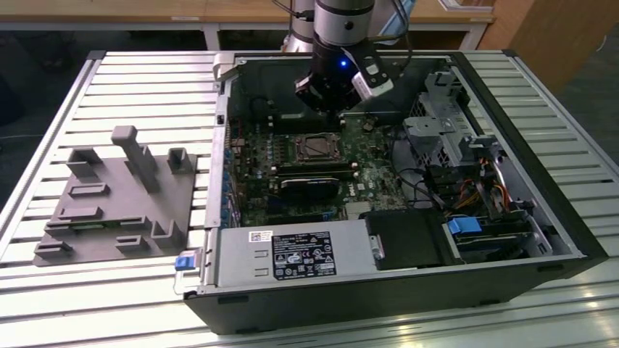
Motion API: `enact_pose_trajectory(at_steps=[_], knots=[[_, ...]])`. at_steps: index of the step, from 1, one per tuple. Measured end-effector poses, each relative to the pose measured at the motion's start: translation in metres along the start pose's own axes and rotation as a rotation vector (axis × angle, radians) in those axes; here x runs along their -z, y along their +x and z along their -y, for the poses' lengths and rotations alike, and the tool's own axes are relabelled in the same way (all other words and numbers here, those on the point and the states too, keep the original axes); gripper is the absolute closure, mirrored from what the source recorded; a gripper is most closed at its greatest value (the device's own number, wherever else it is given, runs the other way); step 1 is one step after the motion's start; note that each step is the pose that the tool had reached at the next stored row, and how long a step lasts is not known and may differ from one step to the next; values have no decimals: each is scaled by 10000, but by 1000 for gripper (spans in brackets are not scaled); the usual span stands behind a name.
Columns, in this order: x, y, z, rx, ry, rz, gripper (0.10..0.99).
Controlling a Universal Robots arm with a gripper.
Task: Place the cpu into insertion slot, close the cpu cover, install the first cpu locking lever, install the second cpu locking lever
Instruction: 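Install the second cpu locking lever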
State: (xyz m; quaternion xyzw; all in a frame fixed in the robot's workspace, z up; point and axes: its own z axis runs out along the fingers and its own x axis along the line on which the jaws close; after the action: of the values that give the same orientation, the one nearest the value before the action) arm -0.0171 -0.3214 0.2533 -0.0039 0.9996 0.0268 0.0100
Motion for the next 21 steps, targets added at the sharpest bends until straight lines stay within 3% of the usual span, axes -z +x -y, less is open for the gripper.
enact_pose_trajectory(at_steps=[10,12,16,21], knots=[[1,1,105,-1,-13,0,969],[-2,1,121,-3,-109,-3,969],[-10,2,157,-10,-434,-22,969],[-42,3,208,-20,-505,-124,969]])
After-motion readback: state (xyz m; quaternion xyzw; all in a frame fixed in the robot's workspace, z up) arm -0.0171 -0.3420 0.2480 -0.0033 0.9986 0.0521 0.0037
